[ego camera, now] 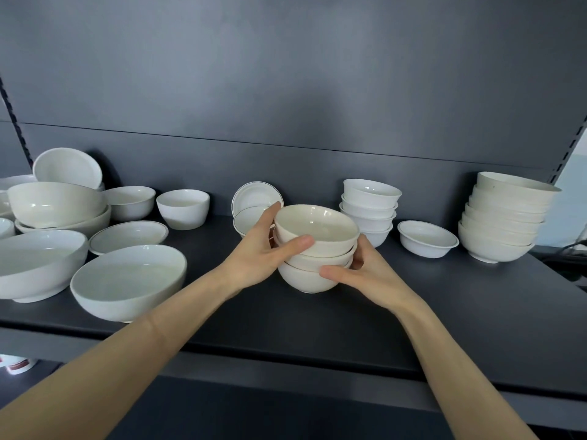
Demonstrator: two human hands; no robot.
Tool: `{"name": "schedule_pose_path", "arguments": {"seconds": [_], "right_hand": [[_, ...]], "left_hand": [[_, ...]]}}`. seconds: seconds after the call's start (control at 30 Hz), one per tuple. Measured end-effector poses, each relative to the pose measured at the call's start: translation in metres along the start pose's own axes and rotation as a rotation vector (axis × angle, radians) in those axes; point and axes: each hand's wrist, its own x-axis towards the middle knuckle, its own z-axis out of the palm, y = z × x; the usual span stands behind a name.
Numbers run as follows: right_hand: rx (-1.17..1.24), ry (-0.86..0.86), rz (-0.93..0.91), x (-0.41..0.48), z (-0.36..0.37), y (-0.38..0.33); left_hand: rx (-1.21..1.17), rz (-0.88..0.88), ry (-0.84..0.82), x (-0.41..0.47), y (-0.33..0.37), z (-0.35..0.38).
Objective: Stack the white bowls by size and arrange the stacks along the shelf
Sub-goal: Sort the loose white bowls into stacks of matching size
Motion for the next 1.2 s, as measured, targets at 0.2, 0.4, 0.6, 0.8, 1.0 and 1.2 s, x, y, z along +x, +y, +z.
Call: {"name": "schedule_pose_path", "arguments": {"seconds": [0.2,0.4,0.6,0.8,1.0,1.2], "right_hand": [[0.002,0.036,0.011,0.001,0.0,0.002],[0.006,0.042,0.006,0.001,0.001,0.001],[-0.007,0.021,0.017,-0.001,0.001,-0.002],[-0.019,-0.009,0.024,-0.005,0.001,-0.007],[-0.036,-0.035,0.005,-0.006,-0.002,-0.01],[-0.107,0.037,0.055,-0.004,-0.014,-0.009]], "left_hand": [[-0.025,0.072,0.03,0.002,-0.009,0.001],[-0.053,0.109,0.004,0.001,-0.008,0.001],[-0.079,0.033,-0.054,-0.001,-0.013,-0.002],[-0.032,-0.022,-0.077,-0.006,-0.024,-0.004],[-0.036,-0.043,-0.025,-0.008,-0.025,-0.004],[0.045,-0.034,0.022,0.005,-0.024,0.006]]}}
